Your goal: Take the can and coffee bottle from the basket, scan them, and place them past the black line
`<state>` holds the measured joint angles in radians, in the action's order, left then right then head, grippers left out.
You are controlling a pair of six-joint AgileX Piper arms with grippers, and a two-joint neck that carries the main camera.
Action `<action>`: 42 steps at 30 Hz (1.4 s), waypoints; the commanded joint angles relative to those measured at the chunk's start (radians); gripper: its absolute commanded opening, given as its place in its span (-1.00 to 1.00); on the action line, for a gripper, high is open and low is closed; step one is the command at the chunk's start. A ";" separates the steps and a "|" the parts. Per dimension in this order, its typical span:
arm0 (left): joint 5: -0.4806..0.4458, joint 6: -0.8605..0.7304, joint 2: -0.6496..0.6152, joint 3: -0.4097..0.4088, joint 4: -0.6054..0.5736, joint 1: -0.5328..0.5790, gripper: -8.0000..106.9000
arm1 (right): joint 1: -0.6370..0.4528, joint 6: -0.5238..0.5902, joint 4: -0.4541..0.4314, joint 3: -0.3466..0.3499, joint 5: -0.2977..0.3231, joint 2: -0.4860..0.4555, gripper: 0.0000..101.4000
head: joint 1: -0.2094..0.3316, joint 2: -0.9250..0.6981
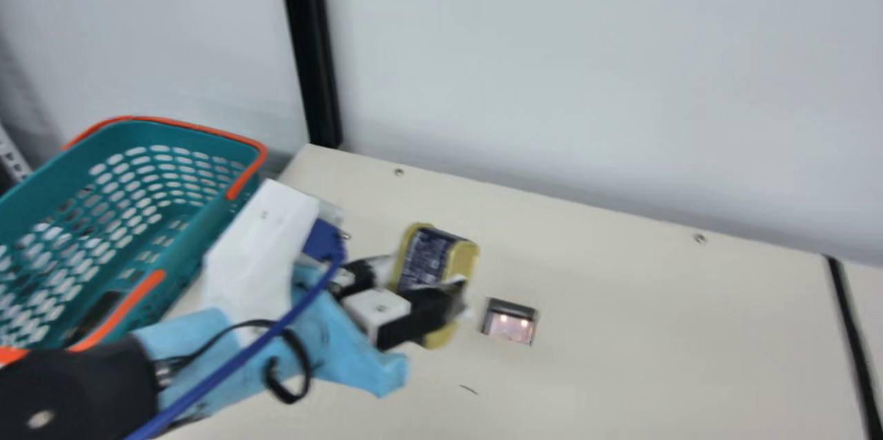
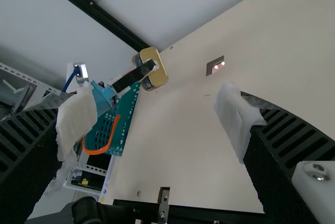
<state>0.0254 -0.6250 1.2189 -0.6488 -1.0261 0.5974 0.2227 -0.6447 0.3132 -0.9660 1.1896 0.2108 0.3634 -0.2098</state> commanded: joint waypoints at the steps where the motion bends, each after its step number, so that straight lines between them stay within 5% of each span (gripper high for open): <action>1: 0.000 0.000 0.000 0.000 0.000 0.000 -0.68 | 0.000 0.000 0.000 0.000 0.000 0.000 1.00 | 0.001 0.053; 13: 0.002 0.000 0.000 0.000 0.000 0.000 -0.68 | 0.000 0.000 0.000 0.000 0.000 0.000 1.00 | -0.085 0.262; 29: 0.015 0.044 0.018 -0.007 0.051 0.018 -0.68 | 0.000 0.000 0.000 0.000 0.000 0.000 1.00 | -0.085 0.262; 42: 0.305 0.349 0.260 0.017 0.370 0.194 -0.68 | 0.000 0.000 0.000 0.000 0.000 0.000 1.00 | -0.085 0.262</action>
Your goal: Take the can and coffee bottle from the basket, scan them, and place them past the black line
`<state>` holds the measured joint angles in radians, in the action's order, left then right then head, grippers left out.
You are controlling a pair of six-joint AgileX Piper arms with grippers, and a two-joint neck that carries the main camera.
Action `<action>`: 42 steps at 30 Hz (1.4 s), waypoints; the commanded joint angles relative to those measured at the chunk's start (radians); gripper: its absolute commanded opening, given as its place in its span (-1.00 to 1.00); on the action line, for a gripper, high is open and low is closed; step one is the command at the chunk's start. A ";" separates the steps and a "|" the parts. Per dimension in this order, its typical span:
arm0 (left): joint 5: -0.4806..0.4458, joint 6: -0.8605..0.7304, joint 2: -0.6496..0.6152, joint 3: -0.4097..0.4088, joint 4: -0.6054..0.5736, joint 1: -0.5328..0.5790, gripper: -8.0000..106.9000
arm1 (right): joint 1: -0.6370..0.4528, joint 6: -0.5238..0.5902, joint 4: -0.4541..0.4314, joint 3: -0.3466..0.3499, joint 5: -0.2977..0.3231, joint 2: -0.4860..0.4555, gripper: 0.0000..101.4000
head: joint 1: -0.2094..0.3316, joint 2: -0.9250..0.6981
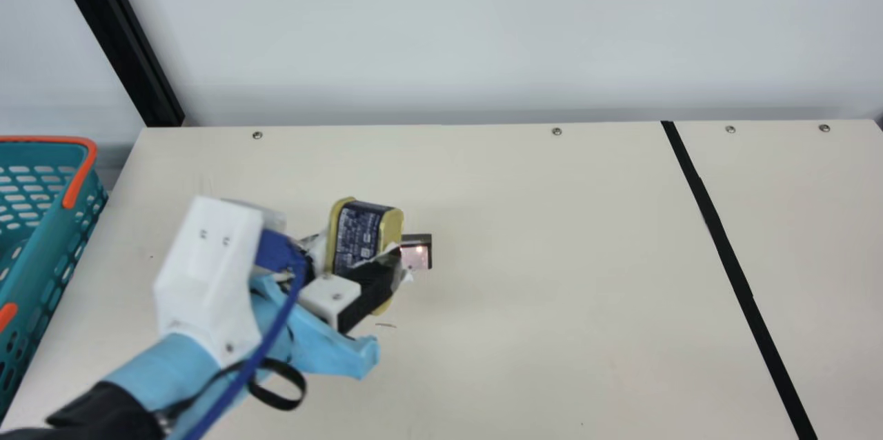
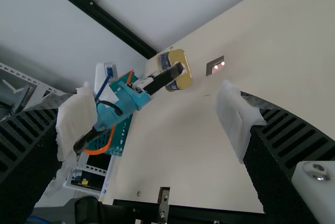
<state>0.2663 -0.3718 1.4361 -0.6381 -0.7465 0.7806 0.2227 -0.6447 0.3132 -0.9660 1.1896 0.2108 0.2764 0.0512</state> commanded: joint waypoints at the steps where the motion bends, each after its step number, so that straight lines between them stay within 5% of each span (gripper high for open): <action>1: 0.088 0.140 0.063 0.011 0.130 0.017 -0.68 | 0.000 0.000 0.000 0.000 0.000 0.000 1.00 | 0.002 0.001; 13: 0.484 0.637 0.343 0.075 0.656 -0.082 -0.68 | 0.000 0.000 0.000 0.000 0.000 0.000 1.00 | 0.002 0.001; 22: 0.782 0.728 0.479 0.102 0.819 -0.211 -0.68 | 0.000 0.000 0.000 0.000 0.000 0.000 1.00 | 0.002 0.001; 23: 0.689 0.730 0.467 0.098 0.792 -0.197 -0.68 | 0.000 0.000 0.000 0.000 0.000 0.000 1.00 | 0.002 0.001; 28: 0.789 0.730 0.479 0.102 0.819 -0.210 -0.68 | 0.000 0.000 0.000 0.000 0.000 0.000 1.00 | 0.002 0.001; 42: 0.766 0.705 0.500 0.070 0.818 -0.219 -0.68 | 0.000 0.000 0.000 0.000 0.000 0.000 1.00 | 0.002 0.001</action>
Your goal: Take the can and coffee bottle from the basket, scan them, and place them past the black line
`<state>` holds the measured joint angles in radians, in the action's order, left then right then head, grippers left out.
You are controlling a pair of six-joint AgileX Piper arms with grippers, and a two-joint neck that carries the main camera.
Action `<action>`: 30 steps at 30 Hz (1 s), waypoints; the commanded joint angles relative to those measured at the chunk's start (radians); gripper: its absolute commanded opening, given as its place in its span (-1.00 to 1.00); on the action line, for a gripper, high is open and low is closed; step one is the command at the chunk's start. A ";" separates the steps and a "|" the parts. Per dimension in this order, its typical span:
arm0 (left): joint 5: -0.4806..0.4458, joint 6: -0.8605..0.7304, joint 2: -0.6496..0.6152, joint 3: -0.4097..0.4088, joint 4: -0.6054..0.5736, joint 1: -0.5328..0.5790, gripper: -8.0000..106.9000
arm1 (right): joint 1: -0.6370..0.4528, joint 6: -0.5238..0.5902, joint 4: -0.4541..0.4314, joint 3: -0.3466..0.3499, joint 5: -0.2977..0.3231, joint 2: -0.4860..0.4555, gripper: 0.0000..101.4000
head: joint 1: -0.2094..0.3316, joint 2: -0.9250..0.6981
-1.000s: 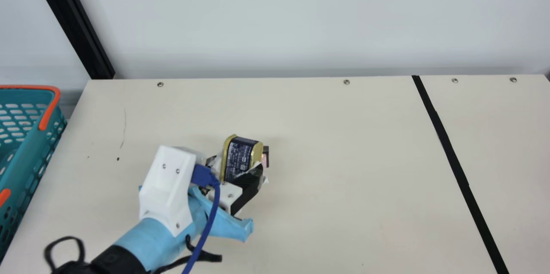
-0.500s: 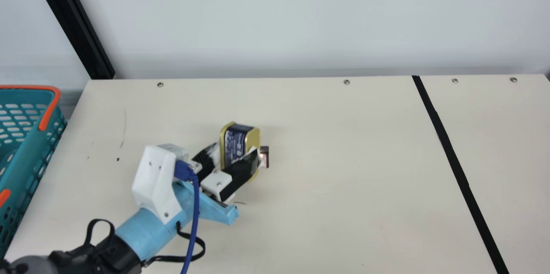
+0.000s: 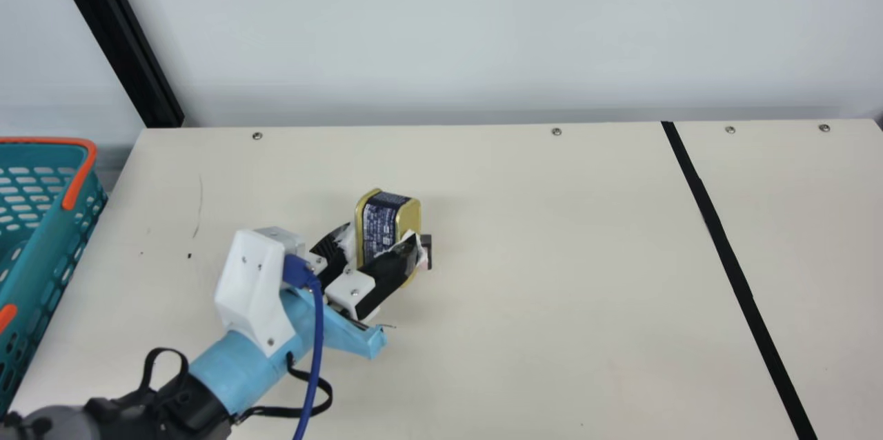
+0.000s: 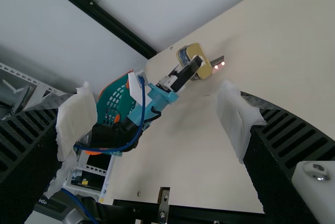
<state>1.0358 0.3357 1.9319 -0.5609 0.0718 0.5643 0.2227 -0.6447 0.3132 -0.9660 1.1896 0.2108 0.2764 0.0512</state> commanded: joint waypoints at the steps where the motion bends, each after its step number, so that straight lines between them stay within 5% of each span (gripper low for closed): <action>1: -0.007 -0.005 0.008 -0.013 -0.001 -0.003 -0.68 | 0.000 0.000 0.000 0.000 0.000 0.000 1.00 | 0.002 0.001; 30: -0.063 -0.044 0.172 -0.235 0.033 -0.027 -0.68 | 0.000 0.000 0.000 0.000 0.000 0.000 1.00 | 0.002 0.001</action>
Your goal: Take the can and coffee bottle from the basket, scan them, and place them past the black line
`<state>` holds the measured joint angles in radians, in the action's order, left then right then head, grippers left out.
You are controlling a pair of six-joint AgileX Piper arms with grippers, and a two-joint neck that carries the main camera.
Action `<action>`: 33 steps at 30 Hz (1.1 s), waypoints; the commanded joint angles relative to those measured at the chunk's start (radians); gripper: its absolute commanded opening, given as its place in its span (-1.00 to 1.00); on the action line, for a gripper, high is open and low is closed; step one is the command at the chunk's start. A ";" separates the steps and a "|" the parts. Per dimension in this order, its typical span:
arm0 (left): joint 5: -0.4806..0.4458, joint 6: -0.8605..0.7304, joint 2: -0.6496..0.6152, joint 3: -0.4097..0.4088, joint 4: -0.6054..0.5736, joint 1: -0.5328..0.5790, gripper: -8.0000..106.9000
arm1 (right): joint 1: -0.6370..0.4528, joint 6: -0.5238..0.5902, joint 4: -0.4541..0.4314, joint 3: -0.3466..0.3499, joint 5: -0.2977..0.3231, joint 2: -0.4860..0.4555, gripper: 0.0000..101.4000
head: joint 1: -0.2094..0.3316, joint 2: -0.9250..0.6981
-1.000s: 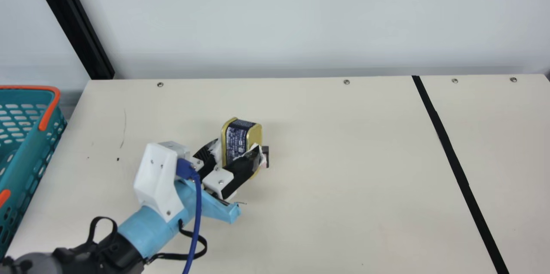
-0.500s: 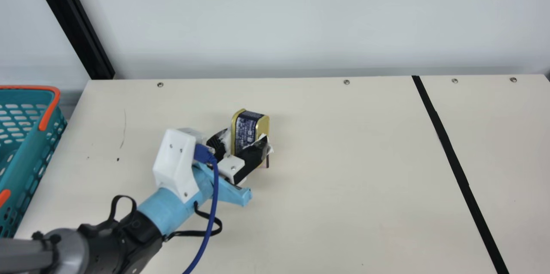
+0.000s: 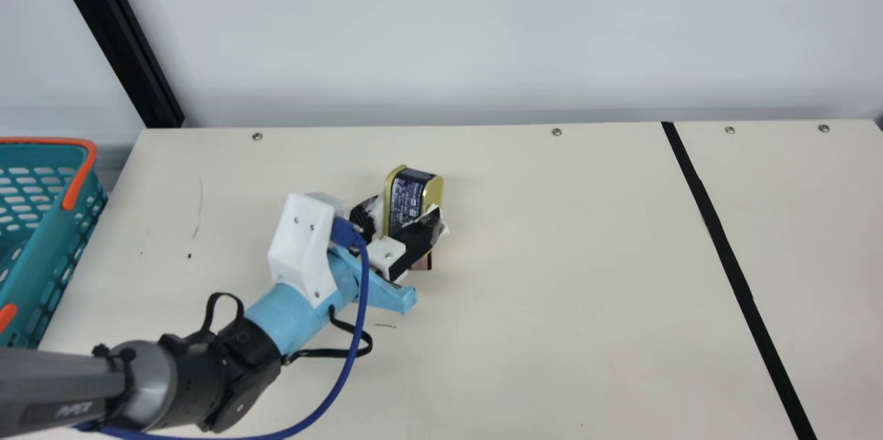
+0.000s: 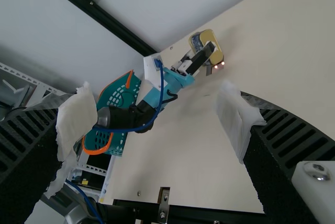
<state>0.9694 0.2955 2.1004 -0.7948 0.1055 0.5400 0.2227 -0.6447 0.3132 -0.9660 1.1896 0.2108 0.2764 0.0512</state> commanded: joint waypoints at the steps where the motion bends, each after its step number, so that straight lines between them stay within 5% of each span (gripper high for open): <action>1: 0.006 -0.006 0.007 -0.003 -0.002 -0.004 -0.68 | 0.000 0.000 0.000 0.000 0.000 0.000 1.00 | 0.002 0.001; 24: 0.105 -0.003 -0.121 0.095 -0.002 -0.018 -0.68 | 0.000 0.000 0.000 0.000 0.000 0.000 1.00 | 0.002 0.001; 33: 0.057 -0.033 -0.146 0.119 -0.028 -0.006 -0.68 | 0.000 0.000 0.000 0.000 0.000 0.000 1.00 | 0.002 0.001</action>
<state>1.0222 0.2627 1.9564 -0.6762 0.0780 0.5341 0.2227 -0.6447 0.3132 -0.9660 1.1896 0.2108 0.2764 0.0461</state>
